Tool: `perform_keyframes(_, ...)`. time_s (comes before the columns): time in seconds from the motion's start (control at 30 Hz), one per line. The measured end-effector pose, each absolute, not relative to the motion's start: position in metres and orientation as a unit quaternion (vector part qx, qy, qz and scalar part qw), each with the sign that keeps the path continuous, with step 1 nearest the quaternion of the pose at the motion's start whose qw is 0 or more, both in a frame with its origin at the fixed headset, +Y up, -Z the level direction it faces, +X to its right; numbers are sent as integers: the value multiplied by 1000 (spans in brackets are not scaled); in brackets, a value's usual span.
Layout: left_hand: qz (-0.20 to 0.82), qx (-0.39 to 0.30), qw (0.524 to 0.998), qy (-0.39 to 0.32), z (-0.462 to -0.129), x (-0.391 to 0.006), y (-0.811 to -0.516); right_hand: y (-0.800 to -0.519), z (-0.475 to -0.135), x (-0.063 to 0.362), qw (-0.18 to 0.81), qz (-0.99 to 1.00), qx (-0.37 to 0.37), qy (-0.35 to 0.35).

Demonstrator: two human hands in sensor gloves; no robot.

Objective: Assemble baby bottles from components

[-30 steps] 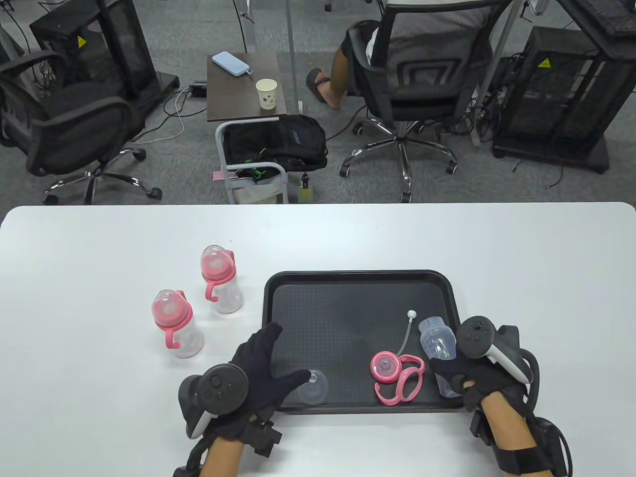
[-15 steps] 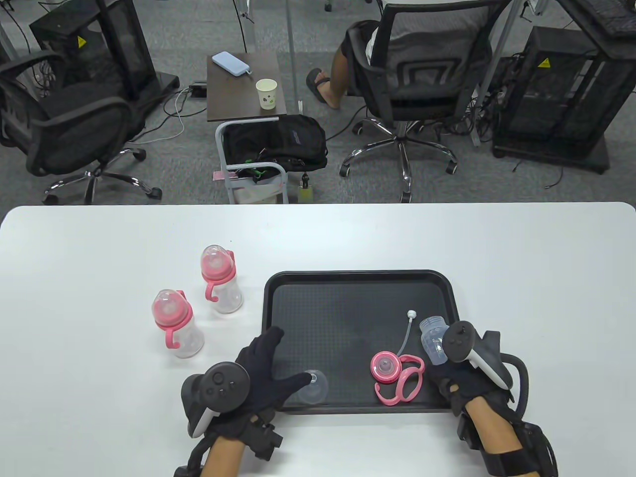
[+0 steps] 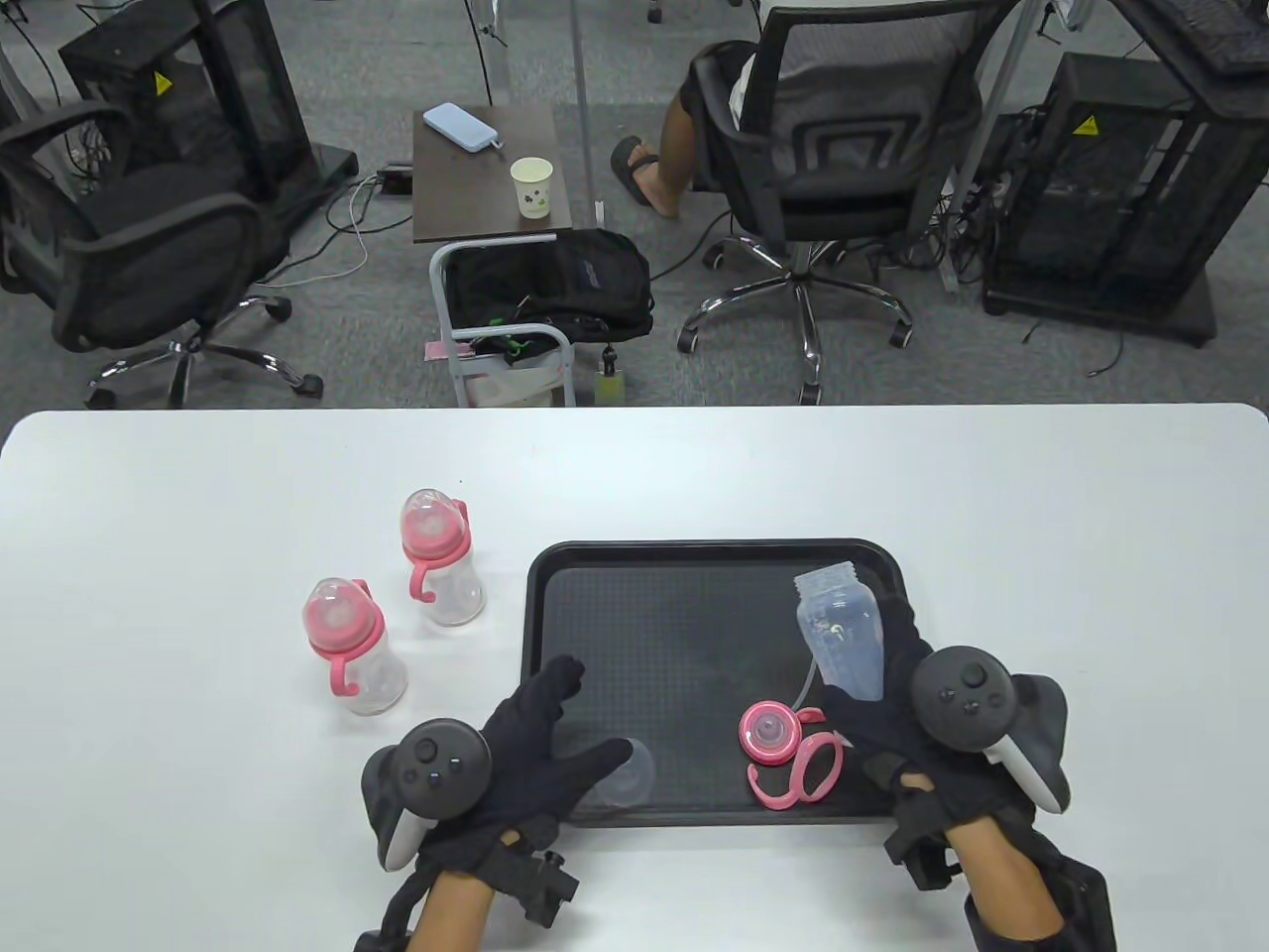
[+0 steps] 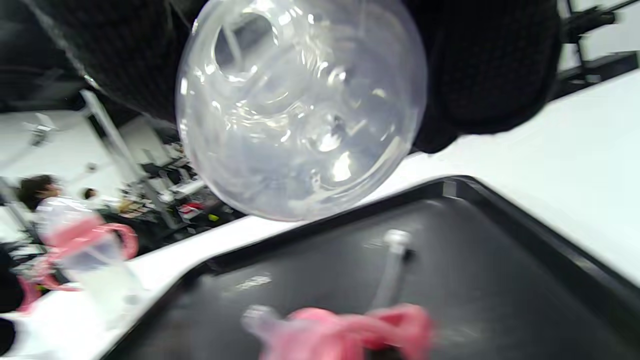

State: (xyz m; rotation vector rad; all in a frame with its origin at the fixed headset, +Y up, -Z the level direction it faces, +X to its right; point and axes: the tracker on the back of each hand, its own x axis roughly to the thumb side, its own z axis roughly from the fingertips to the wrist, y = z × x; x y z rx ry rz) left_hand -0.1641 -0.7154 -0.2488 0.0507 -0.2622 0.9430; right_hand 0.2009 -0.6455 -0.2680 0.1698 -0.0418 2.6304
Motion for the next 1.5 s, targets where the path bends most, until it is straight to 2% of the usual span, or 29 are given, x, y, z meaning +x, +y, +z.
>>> perform_keyframes(0.13, 491, 12, 859, -143, -249, -163, -715, -638, -259, 156, 280, 947, 156, -23)
perform_keyframes(0.27, 538, -5, 826, -169, -249, -162, -716, -644, -251, 113, 274, 933, 234, -24)
perform_keyframes(0.37, 568, -12, 804, -175, -249, -161, -717, -653, -247, 90, 278, 927, 251, -19)
perform_keyframes(0.5, 571, -3, 804, -167, -248, -161, -717, -664, -245, 70, 276, 922, 271, 2)
perform_keyframes(0.6, 572, 5, 805, -159, -248, -162, -717, -668, -243, 63, 296, 914, 279, 2)
perform_keyframes(0.8, 619, 6, 772, -144, -248, -162, -719, -676, -237, 58, 306, 900, 311, 19)
perform_keyframes(0.97, 601, 13, 783, -159, -248, -163, -718, -669, -242, 80, 317, 885, 337, 51)
perform_keyframes(1.1, 586, 16, 795, -158, -247, -161, -718, -650, -252, 122, 293, 898, 329, 9)
perform_keyframes(1.2, 572, 10, 805, -156, -249, -163, -719, -645, -263, 157, 226, 920, 320, -9)
perform_keyframes(1.3, 562, 9, 813, -150, -249, -165, -718, -653, -280, 191, 127, 945, 300, 0)
perform_keyframes(1.37, 560, 9, 815, -148, -249, -166, -718, -668, -293, 214, 65, 956, 287, 8)
perform_keyframes(1.5, 554, 12, 821, -140, -250, -169, -719, -702, -306, 233, 2, 955, 294, 51)
